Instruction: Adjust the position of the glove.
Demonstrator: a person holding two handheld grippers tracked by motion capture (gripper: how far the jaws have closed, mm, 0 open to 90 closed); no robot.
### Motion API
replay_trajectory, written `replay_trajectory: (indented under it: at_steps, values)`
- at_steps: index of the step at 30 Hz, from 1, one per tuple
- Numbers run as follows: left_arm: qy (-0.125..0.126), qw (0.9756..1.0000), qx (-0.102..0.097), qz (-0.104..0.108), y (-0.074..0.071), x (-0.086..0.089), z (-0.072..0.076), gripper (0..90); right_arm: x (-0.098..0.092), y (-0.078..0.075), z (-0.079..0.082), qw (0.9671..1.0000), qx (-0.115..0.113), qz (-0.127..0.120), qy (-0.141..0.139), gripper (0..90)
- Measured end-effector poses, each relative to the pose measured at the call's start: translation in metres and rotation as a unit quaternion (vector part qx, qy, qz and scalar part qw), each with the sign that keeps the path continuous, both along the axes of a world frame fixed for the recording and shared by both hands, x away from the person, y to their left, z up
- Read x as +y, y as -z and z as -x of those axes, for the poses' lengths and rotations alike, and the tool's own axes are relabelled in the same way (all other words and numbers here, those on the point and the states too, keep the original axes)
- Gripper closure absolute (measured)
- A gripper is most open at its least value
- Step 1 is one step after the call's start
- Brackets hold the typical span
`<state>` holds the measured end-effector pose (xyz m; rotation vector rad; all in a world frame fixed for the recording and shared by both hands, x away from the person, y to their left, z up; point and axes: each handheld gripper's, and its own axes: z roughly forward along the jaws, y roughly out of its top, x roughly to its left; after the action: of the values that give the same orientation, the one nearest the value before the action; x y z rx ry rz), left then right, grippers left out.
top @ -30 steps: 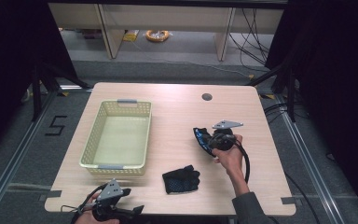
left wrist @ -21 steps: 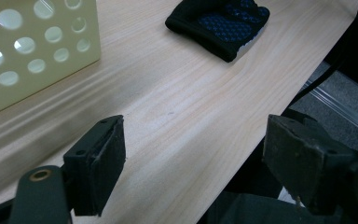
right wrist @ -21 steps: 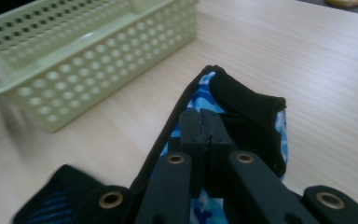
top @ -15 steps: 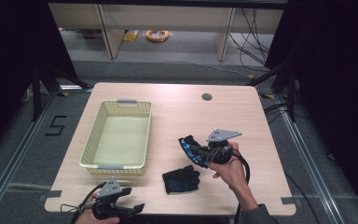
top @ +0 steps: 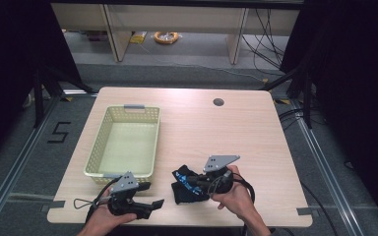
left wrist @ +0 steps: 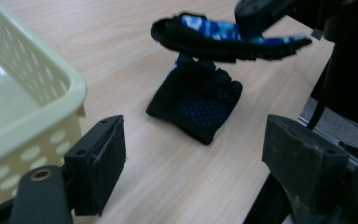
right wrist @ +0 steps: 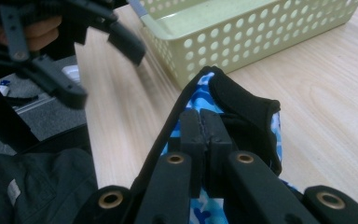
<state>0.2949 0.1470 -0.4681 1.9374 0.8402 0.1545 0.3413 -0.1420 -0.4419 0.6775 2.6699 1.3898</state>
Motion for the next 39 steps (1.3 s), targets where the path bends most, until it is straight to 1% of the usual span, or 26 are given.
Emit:
replay_trajectory:
  at_steps: [1,2,4,5,6,7,9,12,13,16,20,22,23,24,25,26,27,28,30,31,32,34,35,37,38,39]
  values:
    - [0.007,1.0000,0.002,-0.001,0.000,0.000,-0.002,20.9,0.000,0.001,0.001,1.0000,-0.004,0.000,0.001,89.5]
    - [0.001,1.0000,0.003,0.000,0.000,-0.002,-0.004,20.9,0.000,0.001,0.002,1.0000,0.002,-0.001,0.003,89.5]
    - [0.004,1.0000,0.007,-0.003,0.001,-0.004,-0.006,21.1,0.001,0.003,0.003,1.0000,-0.004,0.002,-0.007,89.5]
    - [-0.003,1.0000,0.005,0.002,0.002,-0.006,-0.007,21.2,0.001,0.004,0.004,0.9999,0.004,0.006,-0.008,89.5]
    - [0.007,0.9999,0.009,-0.003,0.002,-0.007,-0.009,21.1,0.001,0.005,0.003,0.9998,-0.006,0.010,-0.016,89.5]
    - [0.003,0.9999,0.008,-0.005,0.002,-0.009,-0.009,21.2,0.002,0.007,0.005,0.9997,-0.005,0.017,-0.016,89.4]
    - [0.013,0.9998,0.009,-0.011,0.004,-0.013,-0.011,21.5,0.006,0.012,0.007,0.9989,-0.005,0.028,-0.037,89.4]
    - [0.015,0.9998,0.013,-0.008,0.010,-0.021,-0.012,22.0,0.011,0.021,0.011,0.9977,0.004,0.047,-0.048,89.3]
    - [0.020,0.9995,0.016,-0.018,0.012,-0.023,-0.012,22.4,0.012,0.024,0.012,0.9972,0.007,0.049,-0.056,89.3]
    - [0.025,0.9990,0.026,-0.025,0.019,-0.029,-0.014,23.8,0.014,0.032,0.014,0.9962,0.017,0.056,-0.065,89.0]
    - [0.037,0.9981,0.031,-0.040,0.026,-0.033,-0.017,26.5,0.014,0.042,0.017,0.9954,0.032,0.065,-0.063,88.6]
    - [0.039,0.9981,0.018,-0.044,0.029,-0.035,-0.016,28.9,0.015,0.045,0.018,0.9948,0.032,0.068,-0.068,88.2]
    - [0.042,0.9976,0.014,-0.053,0.029,-0.034,-0.017,29.8,0.015,0.046,0.019,0.9952,0.035,0.068,-0.061,88.0]
    - [0.045,0.9971,0.013,-0.060,0.029,-0.034,-0.017,29.8,0.015,0.046,0.019,0.9952,0.033,0.070,-0.060,87.5]
    - [0.040,0.9979,0.022,-0.047,0.030,-0.036,-0.015,29.9,0.015,0.046,0.019,0.9947,0.032,0.070,-0.068,86.4]
    - [0.045,0.9973,0.017,-0.055,0.030,-0.035,-0.016,30.6,0.016,0.046,0.020,0.9949,0.033,0.068,-0.067,84.8]
    - [0.050,0.9974,0.012,-0.050,0.029,-0.035,-0.015,31.6,0.015,0.046,0.022,0.9953,0.037,0.066,-0.061,81.3]
    - [0.051,0.9975,0.010,-0.048,0.030,-0.035,-0.015,32.1,0.015,0.045,0.022,0.9957,0.031,0.062,-0.062,78.3]
    - [0.049,0.9976,0.012,-0.046,0.029,-0.035,-0.015,32.4,0.012,0.042,0.025,0.9969,0.029,0.058,-0.045,72.3]
    - [0.052,0.9975,0.010,-0.048,0.029,-0.034,-0.015,32.3,0.008,0.038,0.027,0.9977,0.025,0.056,-0.029,67.7]
    - [0.051,0.9977,0.012,-0.044,0.030,-0.035,-0.015,32.1,0.005,0.035,0.028,0.9985,0.019,0.048,-0.014,66.5]
    - [0.053,0.9973,0.010,-0.049,0.030,-0.035,-0.015,31.8,-0.005,0.029,0.030,0.9989,0.012,0.043,0.011,65.3]
    - [0.049,0.9975,0.017,-0.048,0.030,-0.036,-0.014,32.0,-0.011,0.026,0.032,0.9982,0.012,0.045,0.037,65.2]
    - [0.054,0.9973,0.014,-0.047,0.032,-0.037,-0.013,32.2,-0.023,0.023,0.034,0.9955,0.006,0.058,0.075,63.9]
    - [0.058,0.9966,0.012,-0.058,0.032,-0.037,-0.013,32.7,-0.028,0.024,0.035,0.9931,0.010,0.063,0.098,63.0]
    - [0.061,0.9966,0.009,-0.054,0.032,-0.038,-0.013,33.3,-0.033,0.025,0.035,0.9920,0.006,0.064,0.109,61.8]
